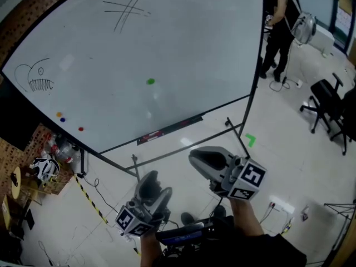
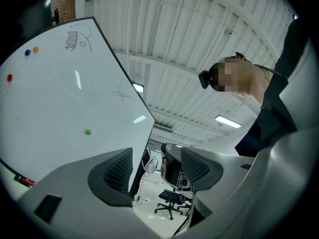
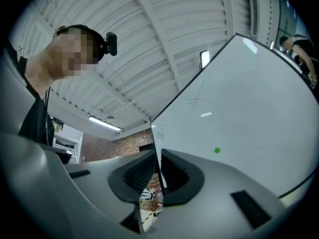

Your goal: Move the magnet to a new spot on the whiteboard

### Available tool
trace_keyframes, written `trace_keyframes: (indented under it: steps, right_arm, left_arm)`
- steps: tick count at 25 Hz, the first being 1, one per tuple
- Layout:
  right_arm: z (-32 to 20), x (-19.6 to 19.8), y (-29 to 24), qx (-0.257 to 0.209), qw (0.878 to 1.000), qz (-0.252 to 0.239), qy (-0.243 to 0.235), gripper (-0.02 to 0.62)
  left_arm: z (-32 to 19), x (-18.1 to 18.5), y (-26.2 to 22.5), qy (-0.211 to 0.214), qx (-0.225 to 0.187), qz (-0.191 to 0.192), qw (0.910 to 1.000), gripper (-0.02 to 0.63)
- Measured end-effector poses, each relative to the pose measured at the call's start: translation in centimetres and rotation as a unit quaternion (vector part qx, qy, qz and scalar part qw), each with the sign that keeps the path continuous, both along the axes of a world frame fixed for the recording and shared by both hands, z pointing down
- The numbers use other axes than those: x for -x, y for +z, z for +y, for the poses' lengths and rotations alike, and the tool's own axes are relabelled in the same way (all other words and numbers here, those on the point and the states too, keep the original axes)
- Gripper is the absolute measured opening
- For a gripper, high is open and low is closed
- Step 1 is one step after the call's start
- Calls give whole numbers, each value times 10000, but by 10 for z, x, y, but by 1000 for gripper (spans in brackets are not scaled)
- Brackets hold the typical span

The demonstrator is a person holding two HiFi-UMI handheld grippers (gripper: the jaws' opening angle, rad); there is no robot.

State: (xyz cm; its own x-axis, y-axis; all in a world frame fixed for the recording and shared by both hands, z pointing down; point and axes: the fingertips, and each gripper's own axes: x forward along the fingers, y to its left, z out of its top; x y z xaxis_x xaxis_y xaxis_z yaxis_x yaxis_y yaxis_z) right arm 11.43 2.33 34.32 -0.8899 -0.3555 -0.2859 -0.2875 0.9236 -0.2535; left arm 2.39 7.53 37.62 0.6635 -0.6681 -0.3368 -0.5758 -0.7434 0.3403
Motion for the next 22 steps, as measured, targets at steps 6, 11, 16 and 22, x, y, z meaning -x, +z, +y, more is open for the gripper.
trace_keyframes:
  steps: [6, 11, 16, 22]
  right_arm:
    - [2, 23, -2, -46, 9998, 132, -125, 63]
    - [6, 39, -3, -89, 9995, 248, -191, 63]
    - [8, 43, -2, -106, 9993, 292, -188, 63]
    - [9, 40, 0, -102, 9994, 299, -161, 63]
  left_arm:
    - [-5, 18, 0, -60, 0, 77, 10000, 295]
    - [-3, 30, 0, -75, -13, 146, 9999, 295]
    - [-2, 36, 0, -121, -24, 182, 9998, 295]
    - [-1, 38, 3, -152, -20, 169, 9997, 295]
